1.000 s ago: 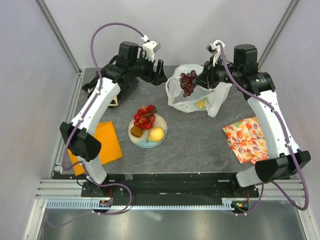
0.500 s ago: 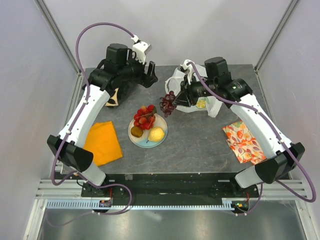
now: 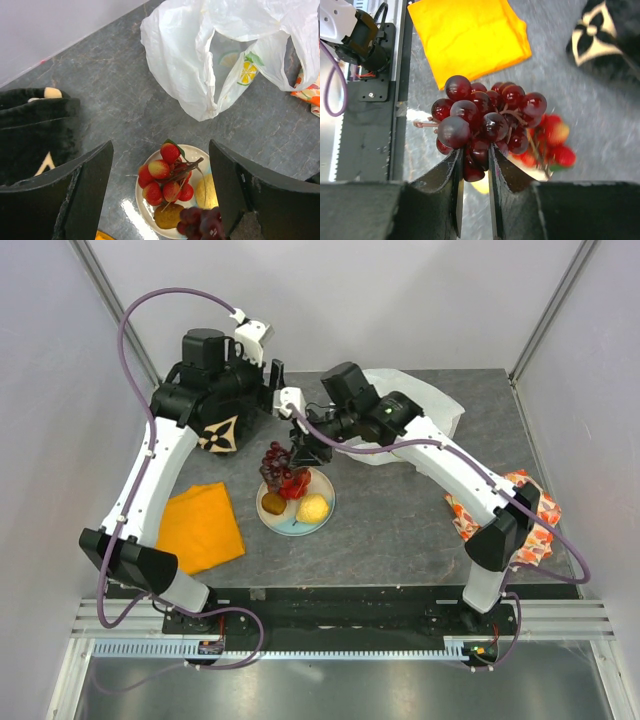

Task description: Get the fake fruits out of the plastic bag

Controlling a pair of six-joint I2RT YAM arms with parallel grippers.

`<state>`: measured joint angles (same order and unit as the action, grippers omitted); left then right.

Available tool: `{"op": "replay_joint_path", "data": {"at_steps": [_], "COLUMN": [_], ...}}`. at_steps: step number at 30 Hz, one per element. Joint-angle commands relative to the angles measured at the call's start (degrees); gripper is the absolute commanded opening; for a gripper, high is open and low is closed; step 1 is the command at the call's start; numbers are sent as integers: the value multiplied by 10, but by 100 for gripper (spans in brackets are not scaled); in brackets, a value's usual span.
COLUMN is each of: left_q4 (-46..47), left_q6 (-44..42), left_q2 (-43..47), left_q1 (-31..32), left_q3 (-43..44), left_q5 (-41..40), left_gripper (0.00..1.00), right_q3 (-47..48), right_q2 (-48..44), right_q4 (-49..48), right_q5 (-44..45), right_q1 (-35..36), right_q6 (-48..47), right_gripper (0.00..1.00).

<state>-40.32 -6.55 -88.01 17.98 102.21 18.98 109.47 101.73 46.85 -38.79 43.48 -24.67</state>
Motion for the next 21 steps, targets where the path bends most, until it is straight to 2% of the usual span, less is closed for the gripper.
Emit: {"op": "replay_joint_path", "data": {"at_steps": [1,10,15,21], "left_q4": [16,22,22,22], "left_q6": [5,21,24,25], "left_q2": [34,37,37,35], "left_q1": [-17,-37,-43,-46], "left_q3": [-12,-15,-18,-17], "left_q5": [27,51,57,62], "left_gripper": [84,84,84,84], "right_q3": [56,-3,-94,-136], "right_q2": [25,60,42,39], "right_q4": [-34,-90,-141,-147], "right_q5": [18,47,65,75], "right_q1": [33,53,53,53], "right_q6": [-62,-128,-201,-227], "right_gripper": [27,26,24,24]}}
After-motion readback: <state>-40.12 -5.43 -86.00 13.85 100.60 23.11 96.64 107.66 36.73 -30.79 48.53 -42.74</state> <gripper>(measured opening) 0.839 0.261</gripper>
